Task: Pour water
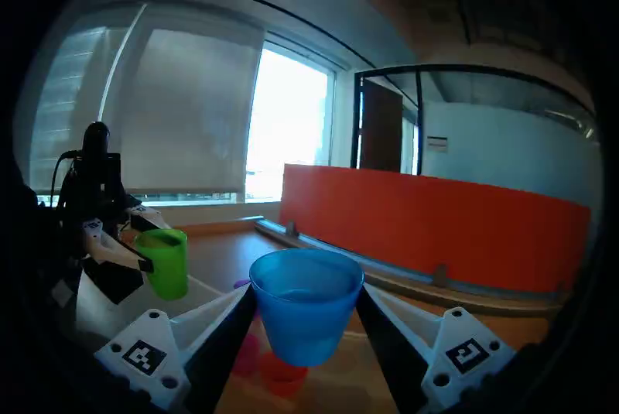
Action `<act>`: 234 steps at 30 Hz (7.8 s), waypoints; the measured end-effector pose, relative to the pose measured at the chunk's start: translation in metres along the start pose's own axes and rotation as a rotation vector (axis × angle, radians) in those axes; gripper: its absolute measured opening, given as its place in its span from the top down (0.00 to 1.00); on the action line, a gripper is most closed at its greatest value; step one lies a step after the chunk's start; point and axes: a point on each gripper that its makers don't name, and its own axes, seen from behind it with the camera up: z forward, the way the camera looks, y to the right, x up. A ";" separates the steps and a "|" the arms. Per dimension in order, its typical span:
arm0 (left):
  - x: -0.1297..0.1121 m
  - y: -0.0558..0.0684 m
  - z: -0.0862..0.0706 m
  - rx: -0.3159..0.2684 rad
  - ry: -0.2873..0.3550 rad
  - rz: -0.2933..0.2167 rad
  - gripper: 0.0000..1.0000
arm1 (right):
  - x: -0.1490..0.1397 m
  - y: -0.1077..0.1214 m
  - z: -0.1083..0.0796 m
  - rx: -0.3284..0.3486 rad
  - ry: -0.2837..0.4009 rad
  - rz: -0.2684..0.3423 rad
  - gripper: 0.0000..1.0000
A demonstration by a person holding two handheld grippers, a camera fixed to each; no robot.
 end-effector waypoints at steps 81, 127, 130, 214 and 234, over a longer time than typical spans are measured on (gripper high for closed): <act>-0.008 -0.007 -0.008 0.020 -0.027 -0.036 0.13 | 0.076 -0.085 0.053 0.242 -0.054 -0.526 0.11; -0.009 -0.008 -0.014 0.018 -0.022 -0.019 0.13 | 0.092 -0.097 0.084 0.250 -0.045 -0.779 0.11; -0.008 -0.008 -0.014 0.016 -0.020 -0.020 0.13 | 0.093 -0.099 0.085 0.249 -0.043 -0.799 0.11; -0.004 -0.007 -0.017 0.007 -0.001 -0.025 0.13 | 0.106 -0.112 0.107 0.243 -0.015 -1.071 0.11; -0.006 -0.008 -0.018 0.010 0.004 -0.032 0.14 | 0.110 -0.117 0.109 0.244 -0.008 -1.115 0.11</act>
